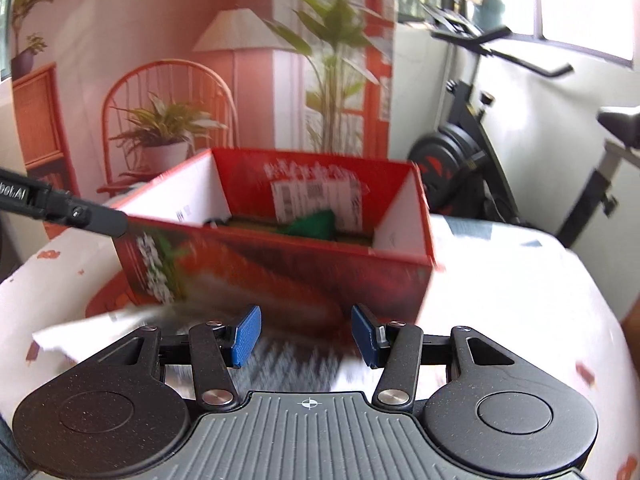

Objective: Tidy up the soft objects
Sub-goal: 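Move the right gripper to the clear bag with black contents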

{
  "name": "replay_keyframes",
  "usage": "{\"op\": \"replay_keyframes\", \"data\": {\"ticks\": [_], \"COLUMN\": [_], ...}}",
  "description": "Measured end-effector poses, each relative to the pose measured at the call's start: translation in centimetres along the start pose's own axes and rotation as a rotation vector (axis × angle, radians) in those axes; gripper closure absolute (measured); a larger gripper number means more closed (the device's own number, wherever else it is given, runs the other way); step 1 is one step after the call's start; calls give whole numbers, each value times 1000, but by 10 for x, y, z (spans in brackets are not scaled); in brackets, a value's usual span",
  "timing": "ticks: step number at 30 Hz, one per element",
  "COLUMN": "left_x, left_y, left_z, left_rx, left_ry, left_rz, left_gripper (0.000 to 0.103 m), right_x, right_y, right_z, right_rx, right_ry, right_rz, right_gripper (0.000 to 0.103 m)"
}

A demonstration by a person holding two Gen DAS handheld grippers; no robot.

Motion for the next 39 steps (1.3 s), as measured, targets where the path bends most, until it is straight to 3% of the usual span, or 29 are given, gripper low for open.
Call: {"op": "replay_keyframes", "data": {"ticks": [12,30,35,38,39], "left_x": [11,2,-2,-7,-8], "left_y": [-17,-25,-27,-27,-27], "left_z": [-39,-60,-66,-69,-69], "left_rx": [102,114,108,95,91], "left_ry": [72,78,107,74,64], "left_rz": [30,12,-4,-14,-10], "left_gripper": [48,32,33,47,47], "right_x": [0,6,7,7,8], "right_y": [-4,-6,-5,-5,-4], "right_z": [-41,-52,-55,-56,-56], "right_rx": [73,83,82,80,81], "right_ry": [-60,-59,-60,-56,-52], "right_rz": [3,17,21,22,20], "right_gripper": [56,54,54,54,54]}}
Point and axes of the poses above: each gripper's, at about its wrist camera, not at the fingertips, and y roughly against the way its jaws point, x to its left, z to its top, the point moved 5 cm from there along -y, roughly the way its jaws point, and after that the axes turned 3 degrees about -y, right-handed, at the moved point
